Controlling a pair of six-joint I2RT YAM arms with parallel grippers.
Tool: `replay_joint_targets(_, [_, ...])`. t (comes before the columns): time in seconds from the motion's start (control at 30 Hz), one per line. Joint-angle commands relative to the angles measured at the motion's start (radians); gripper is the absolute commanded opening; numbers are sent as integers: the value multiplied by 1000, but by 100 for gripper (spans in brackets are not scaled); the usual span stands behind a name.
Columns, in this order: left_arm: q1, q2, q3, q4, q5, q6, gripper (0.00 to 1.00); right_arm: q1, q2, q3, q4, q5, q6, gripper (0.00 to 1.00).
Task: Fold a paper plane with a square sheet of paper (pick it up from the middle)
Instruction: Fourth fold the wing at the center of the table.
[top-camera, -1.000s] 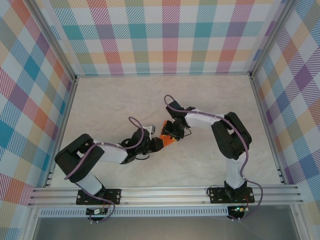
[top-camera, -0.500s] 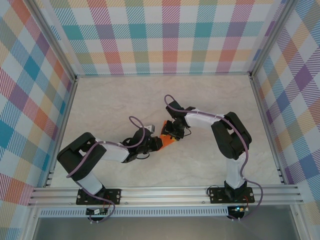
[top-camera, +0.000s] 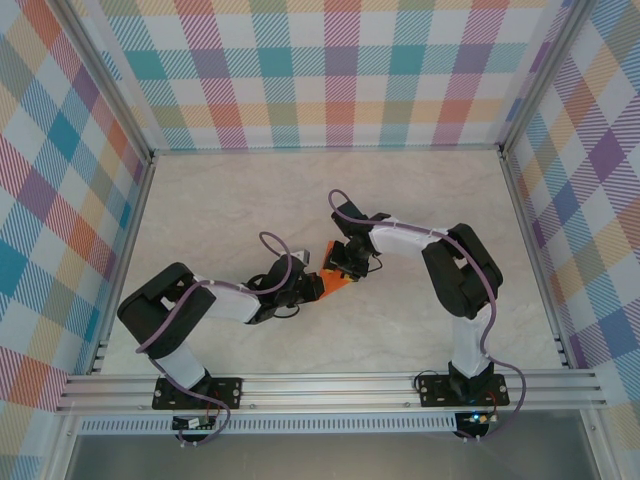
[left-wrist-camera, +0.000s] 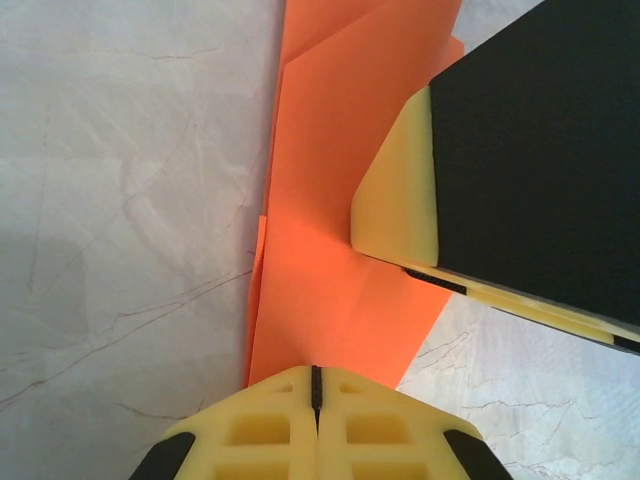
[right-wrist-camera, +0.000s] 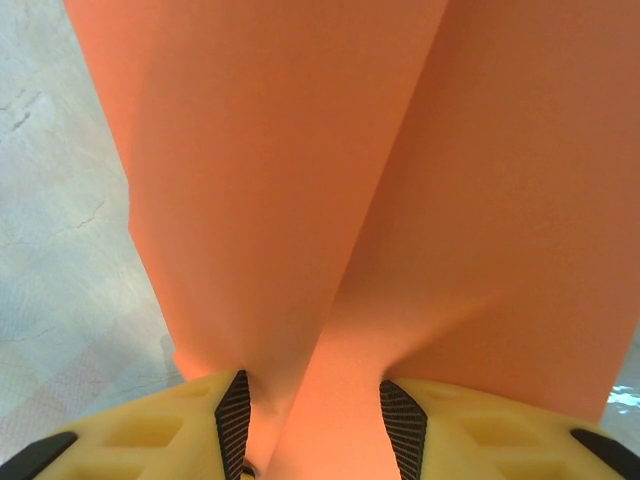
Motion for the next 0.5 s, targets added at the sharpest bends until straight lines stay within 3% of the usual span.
replay_joint_targets(0.0, [15,19,15,-28,1,19,5,-10,107,-53,-116,141,4,45])
replay_joint_targets(0.47, [16,-34,10,-50,13,13,8,-8,135,-23,-152,147,-13,44])
